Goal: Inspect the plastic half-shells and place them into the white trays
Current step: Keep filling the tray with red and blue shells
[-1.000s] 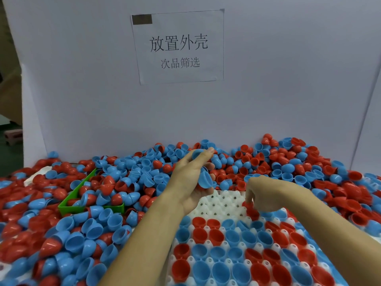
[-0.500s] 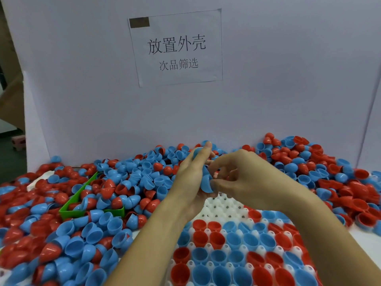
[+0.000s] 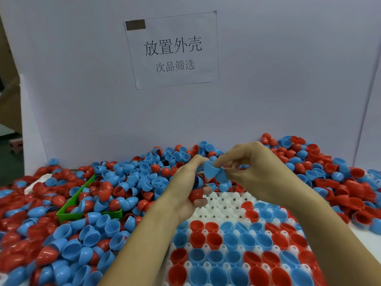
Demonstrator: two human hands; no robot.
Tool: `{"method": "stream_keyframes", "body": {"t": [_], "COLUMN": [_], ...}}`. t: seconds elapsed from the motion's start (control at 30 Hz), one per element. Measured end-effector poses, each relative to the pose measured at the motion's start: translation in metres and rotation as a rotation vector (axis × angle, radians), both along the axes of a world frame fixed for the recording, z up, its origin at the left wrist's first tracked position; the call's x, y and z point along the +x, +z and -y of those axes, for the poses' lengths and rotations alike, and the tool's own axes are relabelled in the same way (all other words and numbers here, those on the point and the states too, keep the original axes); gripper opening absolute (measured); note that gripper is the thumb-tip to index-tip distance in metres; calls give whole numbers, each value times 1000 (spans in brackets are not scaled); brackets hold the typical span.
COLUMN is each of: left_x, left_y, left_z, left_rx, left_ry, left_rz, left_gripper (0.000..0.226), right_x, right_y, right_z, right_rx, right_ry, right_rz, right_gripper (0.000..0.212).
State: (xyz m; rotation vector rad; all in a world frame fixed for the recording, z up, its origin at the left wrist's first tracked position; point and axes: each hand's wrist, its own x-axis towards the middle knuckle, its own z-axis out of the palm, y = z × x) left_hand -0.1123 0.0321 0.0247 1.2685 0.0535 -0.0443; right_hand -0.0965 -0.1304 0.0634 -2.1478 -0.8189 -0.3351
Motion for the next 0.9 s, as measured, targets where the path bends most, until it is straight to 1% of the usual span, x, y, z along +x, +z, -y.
{"method": "stream_keyframes", "body": {"t": [0.07,0.13,0.27,0.37,0.53,0.63,0.7,0.73,0.8,0.9], "left_x": [0,1,2,4,4,5,7,7,8,6], "left_y": [0,-1,-3,-4,-5,-6,-6,-5,-4,0], "left_z": [2,4,8,13,14,15,12,8,1,-5], "left_rx": [5,8,52,74,78,100,116,120,115,73], "left_ry": [-47,-56,39,77,93,106,157,187,226,210], "left_rz": [-19,-28,-17,4,32,38,34,32,23,4], "left_gripper": [27,26,19,14,18,20,23,24,26,31], "right_x": [0,-1,0,0,3,12,18,21,27,38], "right_y": [-1,-1,-3,-5,-6,-13,-18,-21,-28,-38], "right_z": [-1,-1,-2,-4,-3,-2,1,3,5,6], "right_rx": [2,-25,-73,-45,-16,33,23,-19,-184,-429], "right_ry": [-39,-45,-27,-6,-22,-102,-150,-162,-170,-184], "right_rz": [34,24,-32,-52,-16,17,27,12,-45,-120], "right_gripper": [39,43,50,40,17,29,35,36,36,39]}}
